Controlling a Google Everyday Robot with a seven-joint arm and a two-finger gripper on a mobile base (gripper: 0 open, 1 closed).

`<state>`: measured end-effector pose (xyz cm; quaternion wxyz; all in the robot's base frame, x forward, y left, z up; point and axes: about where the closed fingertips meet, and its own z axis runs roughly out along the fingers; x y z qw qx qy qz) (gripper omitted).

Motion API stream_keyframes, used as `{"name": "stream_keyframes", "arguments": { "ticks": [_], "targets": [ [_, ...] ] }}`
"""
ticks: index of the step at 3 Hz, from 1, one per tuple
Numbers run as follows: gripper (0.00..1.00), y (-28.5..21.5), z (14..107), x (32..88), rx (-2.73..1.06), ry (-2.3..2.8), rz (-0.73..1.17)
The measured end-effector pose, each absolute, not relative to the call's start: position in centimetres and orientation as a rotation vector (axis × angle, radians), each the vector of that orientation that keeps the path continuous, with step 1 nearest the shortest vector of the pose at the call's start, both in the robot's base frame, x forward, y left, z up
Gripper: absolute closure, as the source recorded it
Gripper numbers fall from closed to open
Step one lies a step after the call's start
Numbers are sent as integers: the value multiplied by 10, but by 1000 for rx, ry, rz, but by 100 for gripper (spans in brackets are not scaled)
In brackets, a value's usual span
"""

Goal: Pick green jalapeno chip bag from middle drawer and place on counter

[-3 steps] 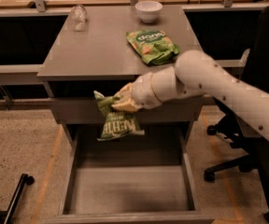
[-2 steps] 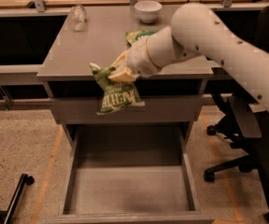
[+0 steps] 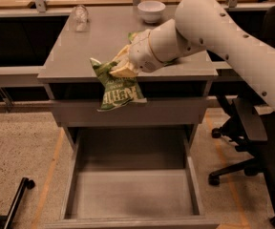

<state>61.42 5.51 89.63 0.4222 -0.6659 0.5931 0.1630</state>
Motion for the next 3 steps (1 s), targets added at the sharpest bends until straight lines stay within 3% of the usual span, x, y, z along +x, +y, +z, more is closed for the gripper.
{"name": "stream_keyframes", "arguments": {
  "ticks": [2,3],
  "targets": [
    [100,104,957,635,-1802,1311,146],
    [100,128,983,673,-1852,1226,50]
  ]
}}
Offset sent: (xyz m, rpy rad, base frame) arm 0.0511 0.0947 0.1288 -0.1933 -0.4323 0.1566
